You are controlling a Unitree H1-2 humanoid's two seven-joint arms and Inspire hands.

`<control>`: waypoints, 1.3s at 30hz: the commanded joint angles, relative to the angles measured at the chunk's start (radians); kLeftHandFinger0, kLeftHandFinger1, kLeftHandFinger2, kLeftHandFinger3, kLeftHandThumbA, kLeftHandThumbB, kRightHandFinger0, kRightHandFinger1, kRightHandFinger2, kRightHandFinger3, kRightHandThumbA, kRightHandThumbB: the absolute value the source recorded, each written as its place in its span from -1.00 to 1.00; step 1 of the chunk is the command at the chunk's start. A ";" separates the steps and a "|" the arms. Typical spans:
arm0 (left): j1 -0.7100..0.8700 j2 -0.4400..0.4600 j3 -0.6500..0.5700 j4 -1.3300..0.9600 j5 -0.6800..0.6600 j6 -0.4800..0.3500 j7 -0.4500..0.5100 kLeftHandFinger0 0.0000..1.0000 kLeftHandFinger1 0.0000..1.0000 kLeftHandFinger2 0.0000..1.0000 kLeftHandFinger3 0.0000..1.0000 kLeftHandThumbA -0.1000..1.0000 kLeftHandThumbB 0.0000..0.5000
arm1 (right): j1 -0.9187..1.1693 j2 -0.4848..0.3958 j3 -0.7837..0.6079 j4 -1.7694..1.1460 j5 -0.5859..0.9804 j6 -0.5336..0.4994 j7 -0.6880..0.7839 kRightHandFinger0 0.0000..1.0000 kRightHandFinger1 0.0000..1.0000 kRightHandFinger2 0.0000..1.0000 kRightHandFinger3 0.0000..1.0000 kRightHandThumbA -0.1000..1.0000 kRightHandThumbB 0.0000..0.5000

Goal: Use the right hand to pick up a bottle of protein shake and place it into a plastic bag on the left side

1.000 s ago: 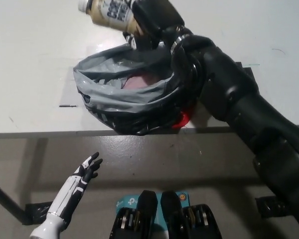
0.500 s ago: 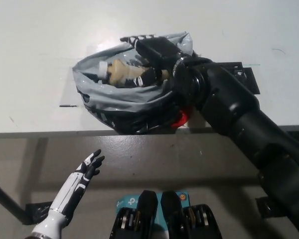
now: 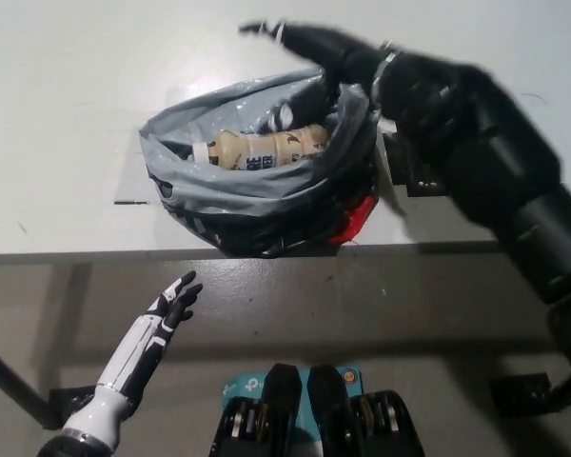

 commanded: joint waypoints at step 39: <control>-0.015 0.004 0.014 0.033 0.015 -0.048 0.012 1.00 1.00 1.00 1.00 0.60 -0.65 | 1.110 0.115 -0.374 -0.503 0.006 -0.559 -0.532 1.00 1.00 1.00 1.00 0.96 0.20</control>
